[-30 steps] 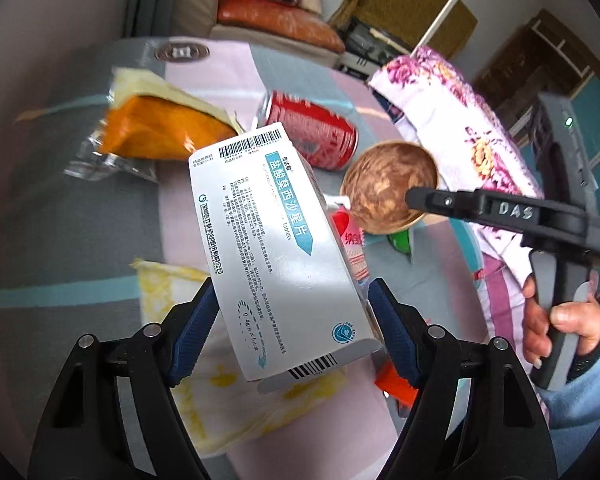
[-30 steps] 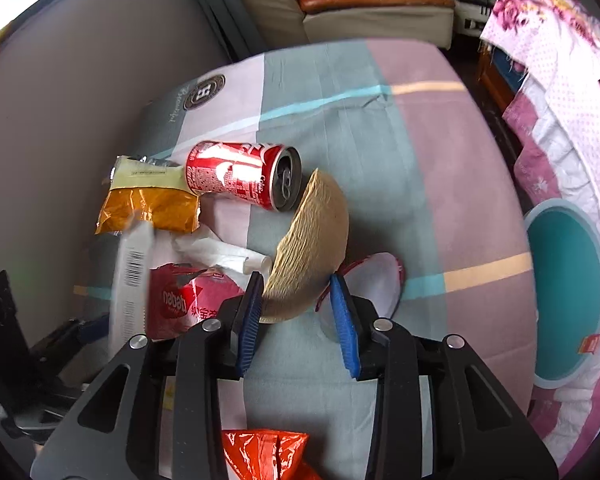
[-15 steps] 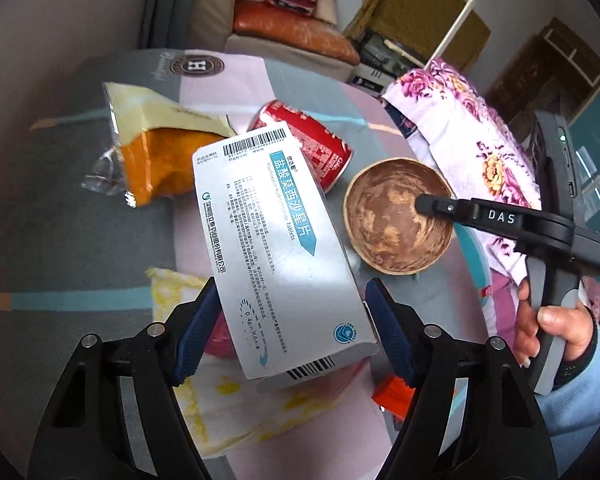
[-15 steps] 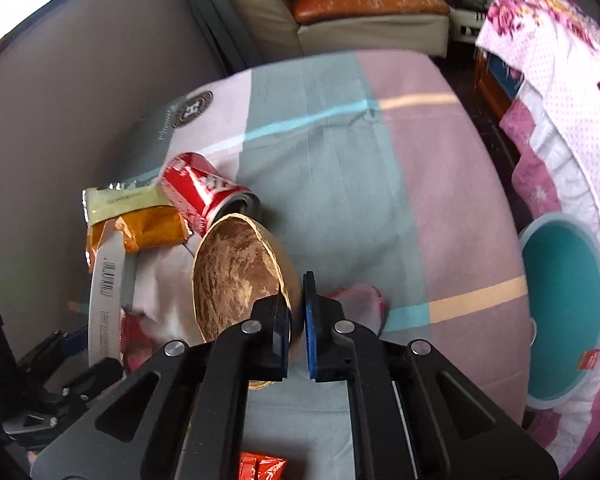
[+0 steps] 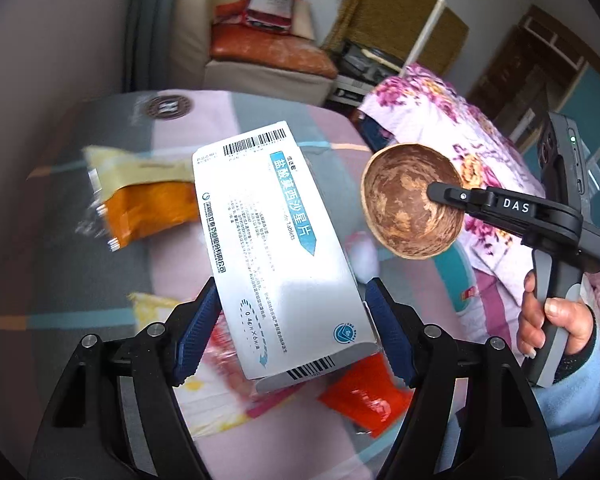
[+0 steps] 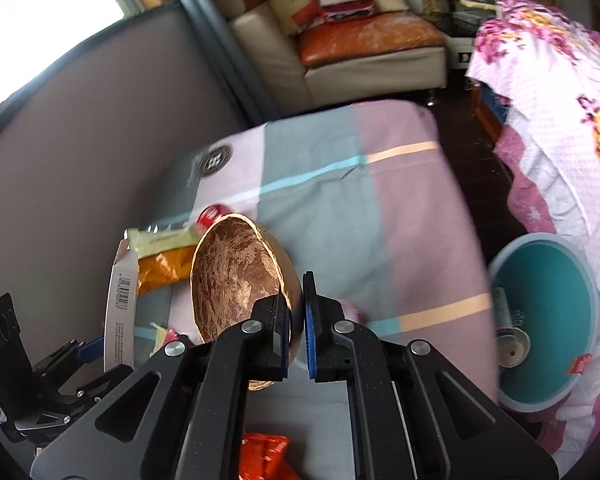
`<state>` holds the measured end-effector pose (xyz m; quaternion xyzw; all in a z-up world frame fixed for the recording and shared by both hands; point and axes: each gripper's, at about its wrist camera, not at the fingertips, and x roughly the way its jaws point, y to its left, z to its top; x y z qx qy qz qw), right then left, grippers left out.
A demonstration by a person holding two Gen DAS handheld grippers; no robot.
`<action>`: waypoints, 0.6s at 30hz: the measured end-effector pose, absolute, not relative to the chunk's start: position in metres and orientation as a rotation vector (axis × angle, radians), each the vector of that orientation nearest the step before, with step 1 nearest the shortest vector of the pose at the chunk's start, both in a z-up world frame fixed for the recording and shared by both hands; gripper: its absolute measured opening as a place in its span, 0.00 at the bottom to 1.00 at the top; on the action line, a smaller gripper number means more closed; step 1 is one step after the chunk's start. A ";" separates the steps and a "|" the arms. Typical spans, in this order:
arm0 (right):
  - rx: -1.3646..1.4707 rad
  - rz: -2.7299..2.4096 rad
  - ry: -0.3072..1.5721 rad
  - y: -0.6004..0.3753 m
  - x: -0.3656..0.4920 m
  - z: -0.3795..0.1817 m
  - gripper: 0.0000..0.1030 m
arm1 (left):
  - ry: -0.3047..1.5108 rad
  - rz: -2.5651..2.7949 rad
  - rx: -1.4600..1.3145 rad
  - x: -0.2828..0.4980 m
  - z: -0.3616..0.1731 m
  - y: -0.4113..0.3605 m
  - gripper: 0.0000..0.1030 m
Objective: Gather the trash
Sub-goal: 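Carry the medicine box and the bun over the teal bucket with both grippers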
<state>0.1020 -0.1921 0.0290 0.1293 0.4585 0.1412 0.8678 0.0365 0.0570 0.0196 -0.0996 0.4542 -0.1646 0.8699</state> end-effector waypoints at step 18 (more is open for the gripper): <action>0.492 -0.029 0.860 -0.398 0.043 0.009 0.06 | 1.077 -0.633 0.077 0.078 -0.015 -0.179 0.72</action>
